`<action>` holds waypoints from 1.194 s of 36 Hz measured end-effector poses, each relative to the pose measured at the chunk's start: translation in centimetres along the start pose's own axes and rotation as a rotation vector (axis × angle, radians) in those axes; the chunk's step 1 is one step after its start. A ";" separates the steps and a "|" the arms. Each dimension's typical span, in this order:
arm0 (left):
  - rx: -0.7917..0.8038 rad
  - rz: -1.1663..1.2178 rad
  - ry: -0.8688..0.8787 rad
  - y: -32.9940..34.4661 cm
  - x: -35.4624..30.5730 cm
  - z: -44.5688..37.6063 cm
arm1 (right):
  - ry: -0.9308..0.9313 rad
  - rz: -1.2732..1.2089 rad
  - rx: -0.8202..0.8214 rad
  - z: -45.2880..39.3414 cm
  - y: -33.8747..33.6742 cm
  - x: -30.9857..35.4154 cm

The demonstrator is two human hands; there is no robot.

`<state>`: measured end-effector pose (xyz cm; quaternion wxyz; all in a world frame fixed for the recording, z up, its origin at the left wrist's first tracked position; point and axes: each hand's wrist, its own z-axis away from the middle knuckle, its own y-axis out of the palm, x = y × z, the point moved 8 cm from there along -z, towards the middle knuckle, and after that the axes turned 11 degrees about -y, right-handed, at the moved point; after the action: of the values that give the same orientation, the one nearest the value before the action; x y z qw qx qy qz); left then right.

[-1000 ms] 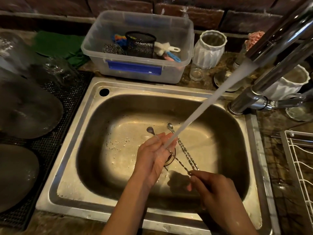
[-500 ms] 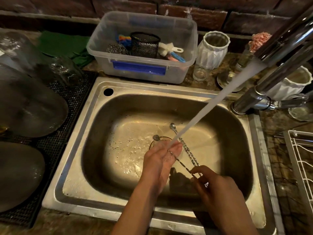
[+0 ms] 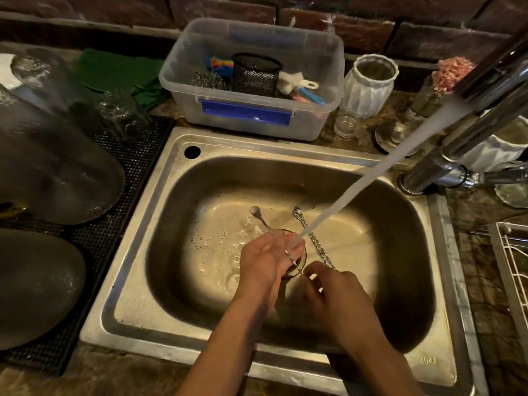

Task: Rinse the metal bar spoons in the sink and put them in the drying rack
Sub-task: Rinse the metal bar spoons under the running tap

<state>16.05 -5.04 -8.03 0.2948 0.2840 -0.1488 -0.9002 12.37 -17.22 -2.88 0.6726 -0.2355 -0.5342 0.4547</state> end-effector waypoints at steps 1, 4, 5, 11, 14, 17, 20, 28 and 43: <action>-0.007 -0.007 0.013 0.1 -0.2 0.0 | -0.011 0.010 -0.014 -0.4 0.1 0.2; -0.034 -0.062 0.035 0.2 -0.6 -0.3 | -0.044 0.030 -0.068 -1.3 0.2 0.7; -0.039 -0.085 0.039 0.2 -0.6 -0.4 | -0.046 0.016 -0.083 -1.5 0.3 0.7; -0.033 -0.248 0.017 0.4 -1.2 -0.4 | -0.109 -0.092 -0.121 -2.9 1.3 1.0; -0.035 -0.253 -0.039 -0.1 -0.8 -0.5 | -0.121 -0.099 -0.111 -4.0 1.8 0.6; -0.033 -0.239 -0.080 -0.7 -0.4 -0.9 | -0.076 -0.059 -0.078 -5.3 2.1 -0.7; -0.013 -0.240 -0.102 -1.5 -0.1 -1.4 | 0.001 -0.045 -0.044 -6.0 2.0 -2.6; 0.008 -0.239 -0.190 -3.3 0.7 -1.8 | 0.123 0.118 -0.043 -6.5 0.6 -7.1; -0.035 -0.269 -0.235 -4.1 1.0 -1.6 | 0.174 0.265 0.018 -6.6 1.7 -9.4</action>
<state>14.47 -2.61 -11.55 0.1572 0.1889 -0.1271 -0.9610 17.78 -23.43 -11.05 0.6527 -0.3364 -0.4342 0.5218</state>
